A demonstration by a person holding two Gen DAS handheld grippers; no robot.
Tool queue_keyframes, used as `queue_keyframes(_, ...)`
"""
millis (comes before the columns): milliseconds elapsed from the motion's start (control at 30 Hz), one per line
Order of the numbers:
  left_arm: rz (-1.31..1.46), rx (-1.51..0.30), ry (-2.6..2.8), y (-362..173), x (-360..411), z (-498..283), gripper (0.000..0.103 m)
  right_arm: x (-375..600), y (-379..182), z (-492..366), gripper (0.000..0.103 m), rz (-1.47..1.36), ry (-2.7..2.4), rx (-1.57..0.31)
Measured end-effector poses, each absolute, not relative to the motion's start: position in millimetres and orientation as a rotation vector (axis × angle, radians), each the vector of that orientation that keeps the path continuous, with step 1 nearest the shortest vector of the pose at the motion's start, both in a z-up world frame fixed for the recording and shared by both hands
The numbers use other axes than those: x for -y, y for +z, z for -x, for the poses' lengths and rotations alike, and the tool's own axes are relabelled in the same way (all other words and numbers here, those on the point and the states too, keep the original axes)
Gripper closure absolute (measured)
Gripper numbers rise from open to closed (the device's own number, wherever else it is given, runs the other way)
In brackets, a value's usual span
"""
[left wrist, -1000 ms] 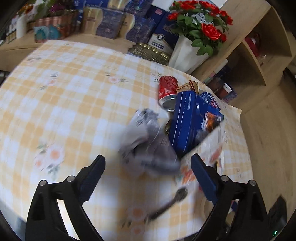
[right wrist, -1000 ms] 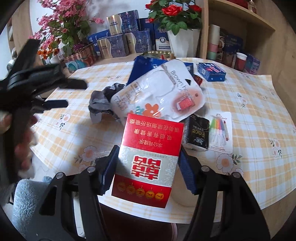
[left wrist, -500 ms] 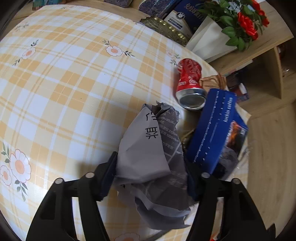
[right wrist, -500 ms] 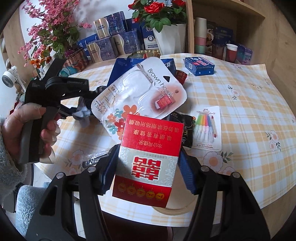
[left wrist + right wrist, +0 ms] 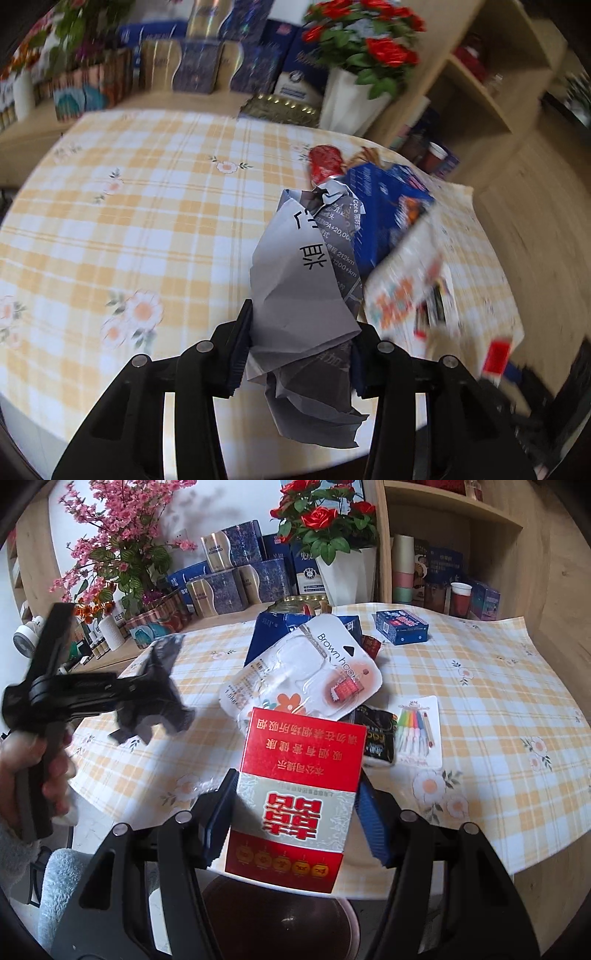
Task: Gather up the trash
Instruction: 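Carry both items over the brown bin and open both tools to drop them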
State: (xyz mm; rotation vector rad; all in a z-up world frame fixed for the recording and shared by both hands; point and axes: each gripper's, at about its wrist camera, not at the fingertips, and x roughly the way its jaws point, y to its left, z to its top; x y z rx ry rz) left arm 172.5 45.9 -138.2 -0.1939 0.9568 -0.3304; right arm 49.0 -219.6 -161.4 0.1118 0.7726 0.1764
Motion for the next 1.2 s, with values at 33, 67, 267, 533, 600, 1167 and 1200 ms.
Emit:
queue_keyframes(33, 0.176, -0.943, -0.342, -135, -46, -157, 0.06, 219, -161, -43, 0.041, -0.114, 0.175, -0.767)
queue_keyframes(67, 0.168, -0.934, -0.353, -133, -45, -146, 0.06, 219, -160, -37, 0.041, -0.115, 0.173, -0.761)
queue_keyframes(267, 0.111, -0.903, -0.44, -133, -36, -74, 0.06, 220, -154, 6, 0.041, -0.107, 0.161, -0.735)
queue_keyframes(533, 0.057, -0.919, -0.52, -165, -14, -2, 0.06, 232, -172, 60, 0.041, -0.12, 0.131, -0.711)
queue_keyframes(600, 0.028, -0.935, -0.528, -178, -6, 13, 0.06, 237, -182, 71, 0.041, -0.125, 0.117, -0.719)
queue_keyframes(1167, -0.317, -1.079, -0.655, -283, 82, 34, 0.057, 284, -236, 75, 0.041, -0.258, 0.054, -0.775)
queue_keyframes(1200, -0.336, -1.088, -0.664, -288, 87, 34, 0.057, 287, -237, 74, 0.041, -0.268, 0.05, -0.777)
